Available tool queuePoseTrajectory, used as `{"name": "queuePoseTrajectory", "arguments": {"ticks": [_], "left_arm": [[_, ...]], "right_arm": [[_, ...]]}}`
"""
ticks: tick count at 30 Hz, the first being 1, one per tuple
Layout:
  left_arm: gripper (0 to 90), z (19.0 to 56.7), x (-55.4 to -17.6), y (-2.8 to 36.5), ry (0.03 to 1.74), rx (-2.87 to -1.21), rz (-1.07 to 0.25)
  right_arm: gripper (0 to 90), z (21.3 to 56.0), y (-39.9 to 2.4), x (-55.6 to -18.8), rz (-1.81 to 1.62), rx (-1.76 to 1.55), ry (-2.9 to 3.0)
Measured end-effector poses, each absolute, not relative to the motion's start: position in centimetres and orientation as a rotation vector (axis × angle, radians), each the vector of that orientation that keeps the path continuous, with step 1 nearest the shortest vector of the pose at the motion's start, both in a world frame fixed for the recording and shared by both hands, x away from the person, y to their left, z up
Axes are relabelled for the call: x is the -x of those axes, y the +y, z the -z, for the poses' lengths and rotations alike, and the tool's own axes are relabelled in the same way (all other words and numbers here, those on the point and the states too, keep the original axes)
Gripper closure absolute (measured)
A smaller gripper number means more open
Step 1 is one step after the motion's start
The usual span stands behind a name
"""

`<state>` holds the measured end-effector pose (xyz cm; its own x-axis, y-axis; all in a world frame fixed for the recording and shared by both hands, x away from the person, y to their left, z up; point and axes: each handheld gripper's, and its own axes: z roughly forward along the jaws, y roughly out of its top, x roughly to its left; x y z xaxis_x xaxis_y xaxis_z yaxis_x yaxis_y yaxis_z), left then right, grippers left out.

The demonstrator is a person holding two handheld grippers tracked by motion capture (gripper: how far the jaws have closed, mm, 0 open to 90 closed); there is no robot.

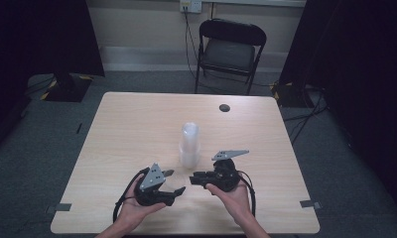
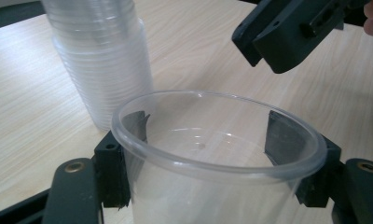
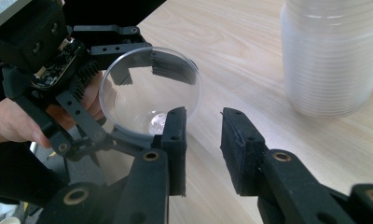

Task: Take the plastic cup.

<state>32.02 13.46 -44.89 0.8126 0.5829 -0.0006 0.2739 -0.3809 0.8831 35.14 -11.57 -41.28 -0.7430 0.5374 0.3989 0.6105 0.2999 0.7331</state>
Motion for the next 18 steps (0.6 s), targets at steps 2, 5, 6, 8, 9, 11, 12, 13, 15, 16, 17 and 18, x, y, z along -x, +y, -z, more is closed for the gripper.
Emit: {"name": "queuePoseTrajectory", "arguments": {"ticks": [2,5,6,8,9,11,12,13,15,16,17,18], "left_arm": [[29.9,44.8,-32.1,13.7,0.647,-1.966,-0.385],[29.8,44.6,-32.3,14.2,0.677,-1.918,-0.381],[29.8,44.6,-32.3,14.2,0.677,-1.918,-0.381],[29.8,44.5,-32.4,14.4,0.696,-1.893,-0.374],[29.9,44.4,-32.5,14.6,0.702,-1.88,-0.375],[30.1,44.3,-32.6,14.9,0.73,-1.845,-0.363],[30.2,44.2,-32.6,15.1,0.74,-1.837,-0.361],[30.3,44.2,-32.7,15.2,0.749,-1.813,-0.354],[30.5,44.1,-32.8,15.4,0.765,-1.8,-0.353],[30.5,44.0,-32.8,15.5,0.768,-1.794,-0.351],[30.5,44.0,-32.8,15.6,0.773,-1.789,-0.353],[30.5,44.0,-32.9,15.7,0.774,-1.79,-0.355]], "right_arm": [[71.0,41.2,-11.8,-35.2,1.455,1.098,-2.47],[70.7,41.1,-12.0,-35.2,1.468,1.098,-2.465],[70.7,41.1,-12.0,-35.2,1.468,1.098,-2.465],[69.8,41.1,-12.2,-35.3,1.483,1.102,-2.462],[69.5,41.1,-12.2,-35.3,1.48,1.107,-2.464],[68.8,41.0,-12.3,-35.3,1.495,1.105,-2.461],[68.2,41.0,-12.4,-35.3,1.499,1.104,-2.467],[68.1,41.0,-12.4,-35.3,1.5,1.107,-2.47],[67.7,40.9,-12.5,-35.2,1.513,1.105,-2.464],[67.0,40.9,-12.6,-35.2,1.517,1.106,-2.465],[67.1,40.9,-12.6,-35.2,1.519,1.109,-2.466],[67.0,40.9,-12.7,-35.2,1.524,1.109,-2.466]]}}
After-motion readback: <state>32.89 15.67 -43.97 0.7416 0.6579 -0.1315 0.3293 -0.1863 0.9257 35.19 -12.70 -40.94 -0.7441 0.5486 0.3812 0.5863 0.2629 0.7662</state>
